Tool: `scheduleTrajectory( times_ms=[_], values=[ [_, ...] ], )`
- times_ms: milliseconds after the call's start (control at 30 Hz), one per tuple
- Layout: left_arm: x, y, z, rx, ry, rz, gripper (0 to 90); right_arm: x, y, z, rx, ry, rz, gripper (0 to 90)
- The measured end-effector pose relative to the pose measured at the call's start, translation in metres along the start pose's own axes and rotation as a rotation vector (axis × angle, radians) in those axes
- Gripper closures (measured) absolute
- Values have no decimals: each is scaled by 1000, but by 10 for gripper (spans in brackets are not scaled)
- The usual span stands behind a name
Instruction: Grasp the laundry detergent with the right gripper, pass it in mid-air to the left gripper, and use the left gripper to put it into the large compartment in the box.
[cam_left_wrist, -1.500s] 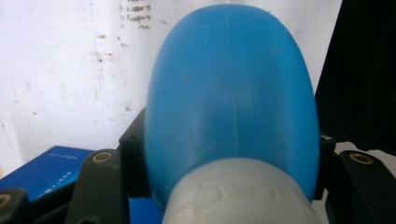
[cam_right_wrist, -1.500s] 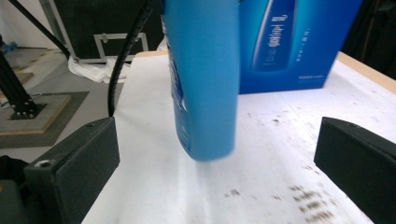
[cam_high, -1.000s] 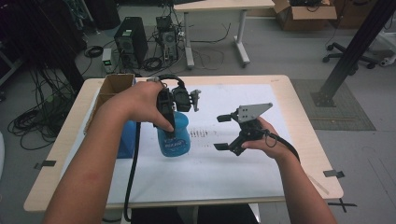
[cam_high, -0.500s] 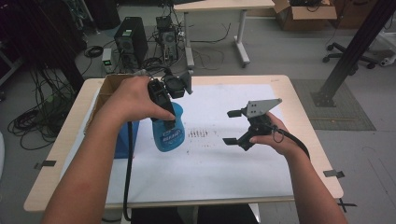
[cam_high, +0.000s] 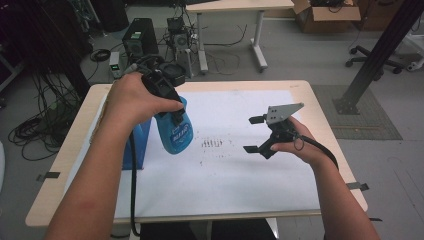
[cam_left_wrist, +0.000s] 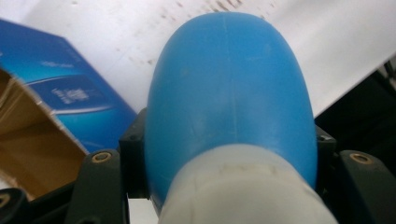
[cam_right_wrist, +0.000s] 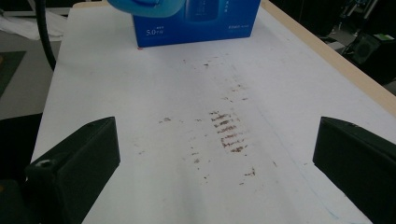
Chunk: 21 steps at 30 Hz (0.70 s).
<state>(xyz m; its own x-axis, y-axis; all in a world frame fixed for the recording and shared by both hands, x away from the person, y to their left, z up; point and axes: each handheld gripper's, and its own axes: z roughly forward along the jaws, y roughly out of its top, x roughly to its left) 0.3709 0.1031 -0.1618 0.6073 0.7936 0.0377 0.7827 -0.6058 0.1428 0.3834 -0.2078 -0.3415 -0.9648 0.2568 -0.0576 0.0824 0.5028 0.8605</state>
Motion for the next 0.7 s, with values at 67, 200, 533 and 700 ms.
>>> scheduleTrajectory(
  times_ms=[67,200,533,700],
  values=[
    [4,-1,-6,-3,3,-21,385,-1,1,-2,7,-4,-4,6],
    [10,-1,-16,1,6,-56,385,-3,1,-3,36,-15,-9,7],
    [34,-9,-52,20,42,-151,385,-5,-4,-6,70,-28,-12,10],
    [46,-14,-62,18,45,-204,385,-6,-3,-7,76,-28,-15,10]
  ],
)
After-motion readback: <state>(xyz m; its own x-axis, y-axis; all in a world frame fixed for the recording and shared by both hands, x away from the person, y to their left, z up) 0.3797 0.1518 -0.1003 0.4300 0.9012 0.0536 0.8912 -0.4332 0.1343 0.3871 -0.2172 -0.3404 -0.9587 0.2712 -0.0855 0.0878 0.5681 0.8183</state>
